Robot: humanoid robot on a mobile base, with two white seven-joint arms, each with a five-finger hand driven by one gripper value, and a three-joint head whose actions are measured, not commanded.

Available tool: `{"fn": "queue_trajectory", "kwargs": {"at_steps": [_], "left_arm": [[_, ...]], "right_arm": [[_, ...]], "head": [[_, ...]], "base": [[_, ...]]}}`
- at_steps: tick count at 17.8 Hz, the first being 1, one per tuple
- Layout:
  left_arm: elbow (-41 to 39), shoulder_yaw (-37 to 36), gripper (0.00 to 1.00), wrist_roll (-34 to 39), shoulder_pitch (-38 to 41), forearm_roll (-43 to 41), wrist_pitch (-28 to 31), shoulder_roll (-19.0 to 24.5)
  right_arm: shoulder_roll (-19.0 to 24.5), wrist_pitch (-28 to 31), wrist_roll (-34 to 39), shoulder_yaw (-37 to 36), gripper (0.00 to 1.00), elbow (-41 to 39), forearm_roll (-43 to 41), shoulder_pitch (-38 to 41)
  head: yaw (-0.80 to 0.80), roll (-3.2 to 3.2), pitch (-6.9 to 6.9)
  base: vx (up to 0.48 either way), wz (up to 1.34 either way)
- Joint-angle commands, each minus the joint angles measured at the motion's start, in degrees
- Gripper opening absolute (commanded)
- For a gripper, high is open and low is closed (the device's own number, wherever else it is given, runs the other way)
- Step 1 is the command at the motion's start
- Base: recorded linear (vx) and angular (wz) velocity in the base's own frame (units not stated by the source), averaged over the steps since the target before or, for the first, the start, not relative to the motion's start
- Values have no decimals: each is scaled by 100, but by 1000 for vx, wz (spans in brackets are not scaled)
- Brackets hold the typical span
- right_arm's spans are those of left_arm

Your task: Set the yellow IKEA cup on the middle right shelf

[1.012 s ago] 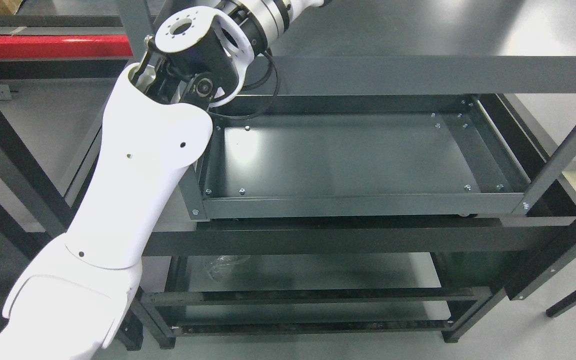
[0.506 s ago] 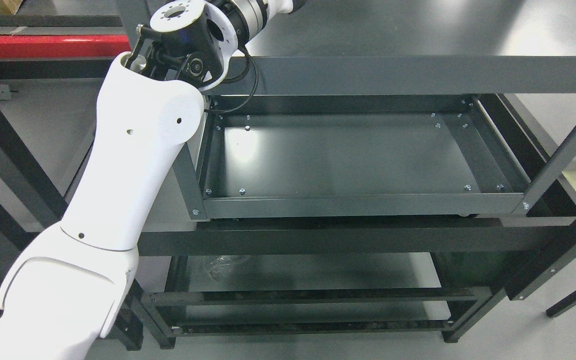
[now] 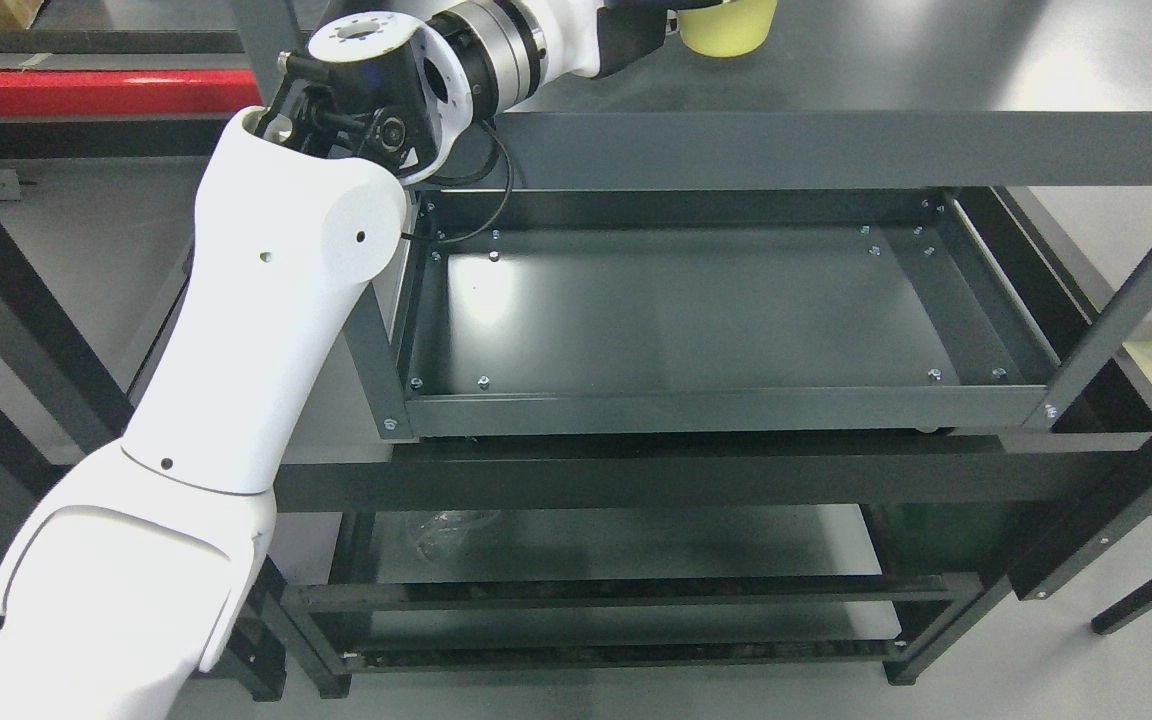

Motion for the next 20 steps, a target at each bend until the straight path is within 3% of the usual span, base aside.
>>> {"fn": "queue_trajectory", "kwargs": {"at_steps": [1, 5, 16, 20], "left_arm": [[240, -64, 85, -79, -11, -387, 20, 100], [100, -20, 98, -88, -20, -484, 20, 100], [-1016, 806, 98, -114, -406, -792, 20, 100], [-1201, 832, 95, -762, -564, -853, 20, 100]], "right_arm": [[-100, 4, 4, 97, 99, 0, -141, 79], [-100, 4, 4, 97, 99, 0, -141, 79], [-100, 4, 4, 97, 99, 0, -141, 79], [-100, 4, 4, 97, 99, 0, -141, 79]], "head": [[0, 0, 0], [0, 0, 0], [0, 0, 0], [0, 0, 0]], "base": [[0, 0], [0, 0], [0, 0], [0, 0]]}}
